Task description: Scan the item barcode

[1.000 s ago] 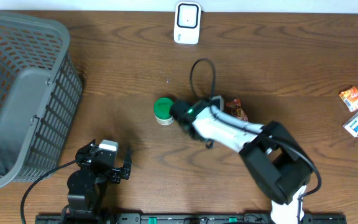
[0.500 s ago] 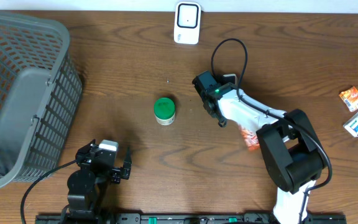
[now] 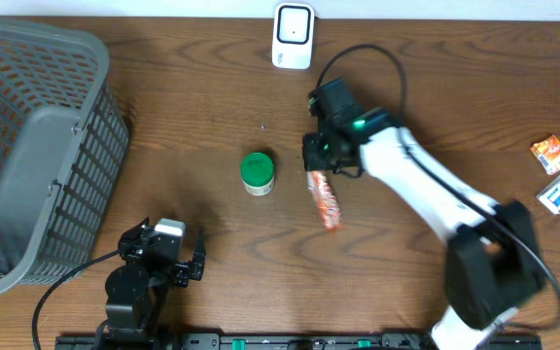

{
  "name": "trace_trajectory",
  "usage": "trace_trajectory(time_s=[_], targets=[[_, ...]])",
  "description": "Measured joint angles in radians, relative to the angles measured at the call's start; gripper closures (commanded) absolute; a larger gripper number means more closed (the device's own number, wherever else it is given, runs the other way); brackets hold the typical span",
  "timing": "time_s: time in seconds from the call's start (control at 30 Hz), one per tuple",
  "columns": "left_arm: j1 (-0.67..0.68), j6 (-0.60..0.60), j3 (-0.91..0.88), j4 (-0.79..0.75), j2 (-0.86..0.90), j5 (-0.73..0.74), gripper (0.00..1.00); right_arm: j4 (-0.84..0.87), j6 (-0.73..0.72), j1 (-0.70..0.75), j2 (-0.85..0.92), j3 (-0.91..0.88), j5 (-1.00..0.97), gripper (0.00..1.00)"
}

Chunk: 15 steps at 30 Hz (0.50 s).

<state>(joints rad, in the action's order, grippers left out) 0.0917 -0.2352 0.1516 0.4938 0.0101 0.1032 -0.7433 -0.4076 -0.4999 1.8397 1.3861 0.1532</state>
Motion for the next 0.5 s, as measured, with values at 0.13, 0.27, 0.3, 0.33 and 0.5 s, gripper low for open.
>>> trace_trajectory(time_s=[0.13, 0.27, 0.3, 0.33, 0.5], targets=[[0.000, 0.000, 0.000, 0.000, 0.000, 0.000, 0.02, -0.023, 0.064, 0.070, -0.082, 0.017, 0.288, 0.99], [0.000, 0.000, 0.000, 0.000, 0.000, 0.000, 0.02, 0.021, 0.195, 0.131, -0.066, 0.003, 0.531, 0.99], [0.000, 0.000, 0.000, 0.000, 0.000, 0.000, 0.02, 0.045, 0.247, 0.145, -0.055, -0.011, 0.591, 0.99], [0.000, 0.000, 0.000, 0.000, 0.000, 0.000, 0.02, 0.066, 0.300, 0.153, -0.042, -0.027, 0.644, 0.99], [0.000, 0.000, 0.000, 0.000, 0.000, 0.000, 0.02, 0.080, 0.595, 0.199, 0.038, -0.126, 0.827, 0.99]])
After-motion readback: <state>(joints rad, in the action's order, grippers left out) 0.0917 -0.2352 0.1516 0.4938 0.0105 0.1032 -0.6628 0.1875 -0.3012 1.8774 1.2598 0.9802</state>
